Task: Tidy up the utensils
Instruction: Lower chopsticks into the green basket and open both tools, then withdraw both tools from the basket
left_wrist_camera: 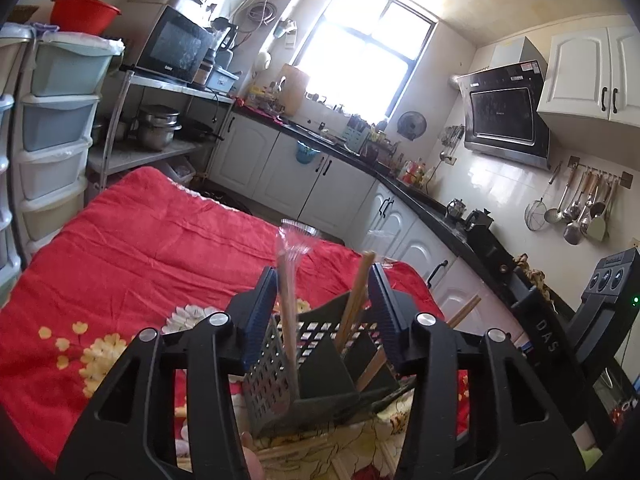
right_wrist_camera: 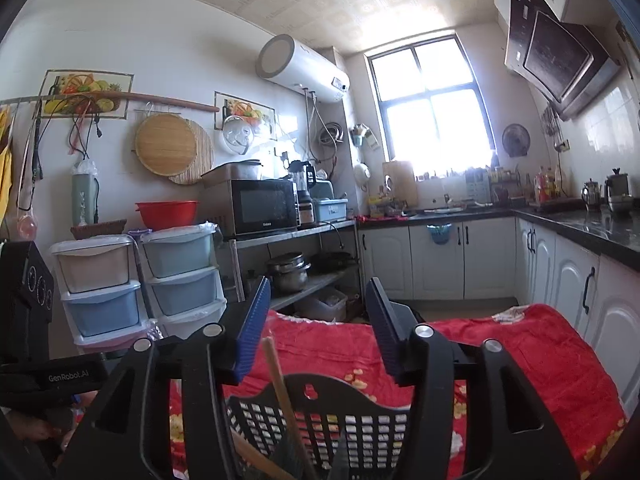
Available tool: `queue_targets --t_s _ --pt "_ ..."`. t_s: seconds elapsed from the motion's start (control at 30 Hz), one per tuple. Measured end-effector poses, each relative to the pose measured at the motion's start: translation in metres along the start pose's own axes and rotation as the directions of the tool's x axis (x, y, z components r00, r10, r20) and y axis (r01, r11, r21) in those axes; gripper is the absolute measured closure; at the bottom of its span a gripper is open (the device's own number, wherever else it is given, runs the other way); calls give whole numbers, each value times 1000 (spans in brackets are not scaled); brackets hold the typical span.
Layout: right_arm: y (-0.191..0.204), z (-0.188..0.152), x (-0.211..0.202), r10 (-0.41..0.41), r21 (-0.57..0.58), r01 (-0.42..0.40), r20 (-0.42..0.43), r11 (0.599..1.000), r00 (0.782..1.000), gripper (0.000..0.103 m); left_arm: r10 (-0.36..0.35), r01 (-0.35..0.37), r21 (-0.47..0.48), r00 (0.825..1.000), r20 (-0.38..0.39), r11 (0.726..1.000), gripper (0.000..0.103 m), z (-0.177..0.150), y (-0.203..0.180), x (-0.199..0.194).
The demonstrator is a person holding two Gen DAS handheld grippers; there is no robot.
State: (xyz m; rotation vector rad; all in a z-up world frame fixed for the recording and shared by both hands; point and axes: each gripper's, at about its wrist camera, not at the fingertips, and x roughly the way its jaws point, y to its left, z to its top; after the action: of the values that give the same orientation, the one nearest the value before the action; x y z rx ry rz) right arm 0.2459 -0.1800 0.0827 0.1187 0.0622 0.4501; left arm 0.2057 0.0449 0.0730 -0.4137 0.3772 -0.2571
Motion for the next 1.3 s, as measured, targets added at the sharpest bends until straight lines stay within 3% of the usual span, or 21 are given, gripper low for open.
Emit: queue_targets --t_s 0.33,0.77,1.3 --pt "-4 -5 -22 -7 5 7 -98 1000 995 38 10 -11 -42 999 -40 999 42 -7 16 -9" --pt "1 -17 -43 -21 -5 21 -198 1000 980 34 25 -28 -56 999 -41 998 11 -15 25 -43" --pt "10 -29 -64 -4 -13 0 -275 1000 962 32 42 -45 -104 998 -38 994 11 -27 37 -67"
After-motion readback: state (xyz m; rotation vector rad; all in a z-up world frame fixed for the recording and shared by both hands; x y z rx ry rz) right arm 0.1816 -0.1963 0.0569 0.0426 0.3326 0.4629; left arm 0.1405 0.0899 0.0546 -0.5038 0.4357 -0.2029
